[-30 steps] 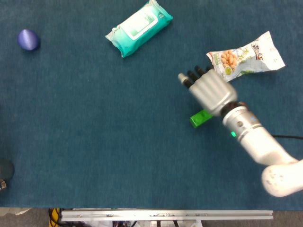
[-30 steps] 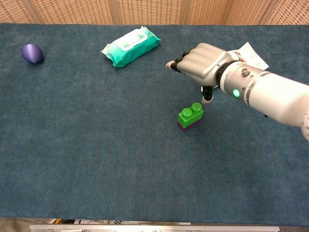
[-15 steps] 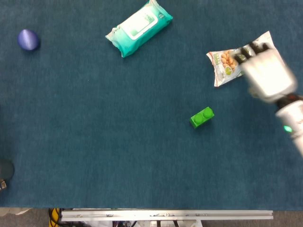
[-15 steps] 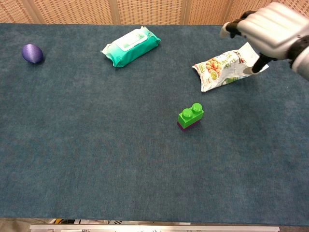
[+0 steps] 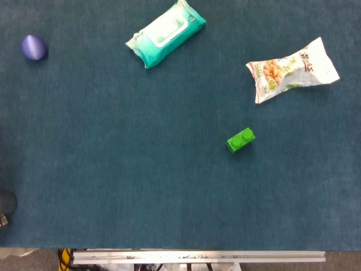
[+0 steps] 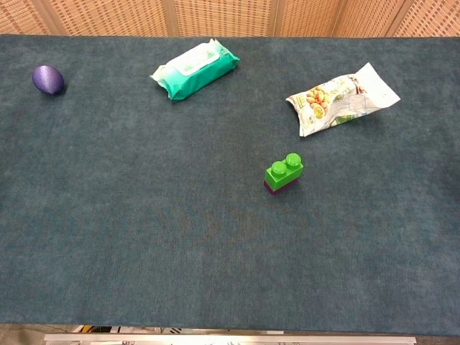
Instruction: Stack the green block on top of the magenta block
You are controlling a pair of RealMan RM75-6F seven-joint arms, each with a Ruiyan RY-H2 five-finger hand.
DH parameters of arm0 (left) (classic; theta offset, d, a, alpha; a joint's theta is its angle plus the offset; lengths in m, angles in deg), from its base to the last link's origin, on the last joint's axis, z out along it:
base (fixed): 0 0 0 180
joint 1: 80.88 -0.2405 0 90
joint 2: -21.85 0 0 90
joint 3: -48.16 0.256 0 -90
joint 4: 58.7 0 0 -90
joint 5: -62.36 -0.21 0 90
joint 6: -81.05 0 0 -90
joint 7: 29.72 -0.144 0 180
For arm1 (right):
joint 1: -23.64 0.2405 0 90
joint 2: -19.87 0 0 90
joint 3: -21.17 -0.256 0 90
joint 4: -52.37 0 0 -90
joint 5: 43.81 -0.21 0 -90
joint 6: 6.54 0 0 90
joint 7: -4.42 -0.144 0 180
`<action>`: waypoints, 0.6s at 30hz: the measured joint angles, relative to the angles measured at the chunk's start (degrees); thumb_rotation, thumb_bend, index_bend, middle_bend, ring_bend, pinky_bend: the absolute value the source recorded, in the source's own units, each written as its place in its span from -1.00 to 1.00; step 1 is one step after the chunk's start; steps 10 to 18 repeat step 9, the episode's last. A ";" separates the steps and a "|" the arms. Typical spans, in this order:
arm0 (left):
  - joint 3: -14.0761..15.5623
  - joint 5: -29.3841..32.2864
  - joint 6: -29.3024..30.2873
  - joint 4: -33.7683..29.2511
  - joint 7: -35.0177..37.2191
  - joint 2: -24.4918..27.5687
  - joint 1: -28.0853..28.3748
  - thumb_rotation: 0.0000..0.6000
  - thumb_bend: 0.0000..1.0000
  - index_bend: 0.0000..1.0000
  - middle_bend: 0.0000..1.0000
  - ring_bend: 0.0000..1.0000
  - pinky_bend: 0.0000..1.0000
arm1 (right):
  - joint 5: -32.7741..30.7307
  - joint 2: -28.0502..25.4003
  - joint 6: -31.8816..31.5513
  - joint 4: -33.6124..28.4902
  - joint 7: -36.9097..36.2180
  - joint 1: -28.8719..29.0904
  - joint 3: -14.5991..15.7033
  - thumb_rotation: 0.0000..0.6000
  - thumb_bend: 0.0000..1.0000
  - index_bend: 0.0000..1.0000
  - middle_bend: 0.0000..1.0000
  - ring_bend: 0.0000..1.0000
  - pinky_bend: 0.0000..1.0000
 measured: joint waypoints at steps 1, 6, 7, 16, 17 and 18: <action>-0.01 -0.08 -0.06 -0.15 -0.27 -0.05 0.11 1.00 -0.42 -0.48 -0.44 -0.43 -0.65 | 0.43 -0.18 -0.56 0.26 -0.34 -1.11 0.13 1.00 -0.85 -0.33 -0.27 -0.53 -0.28; -0.03 -0.40 -0.30 -1.08 -1.48 -0.17 0.56 1.00 -0.42 -0.48 -0.44 -0.43 -0.65 | 2.62 -1.10 -3.17 1.55 -3.14 -6.78 0.27 1.00 -0.85 -0.31 -0.26 -0.53 -0.28; -0.02 -0.41 -0.32 -1.15 -1.58 -0.18 0.59 1.00 -0.42 -0.48 -0.44 -0.43 -0.65 | 3.00 -1.24 -3.43 1.76 -3.63 -7.43 0.21 1.00 -0.85 -0.30 -0.25 -0.53 -0.28; 0.00 -0.50 -0.40 -1.42 -1.94 -0.22 0.71 1.00 -0.42 -0.48 -0.44 -0.43 -0.65 | 3.67 -1.48 -3.82 2.12 -4.51 -8.72 -0.06 1.00 -0.85 -0.30 -0.24 -0.53 -0.28; 0.00 -0.50 -0.40 -1.42 -1.94 -0.22 0.71 1.00 -0.42 -0.48 -0.44 -0.43 -0.65 | 3.67 -1.48 -3.82 2.12 -4.51 -8.72 -0.06 1.00 -0.85 -0.30 -0.24 -0.53 -0.28; 0.00 -0.50 -0.40 -1.42 -1.94 -0.22 0.71 1.00 -0.42 -0.48 -0.44 -0.43 -0.65 | 3.67 -1.48 -3.82 2.12 -4.51 -8.72 -0.06 1.00 -0.85 -0.30 -0.24 -0.53 -0.28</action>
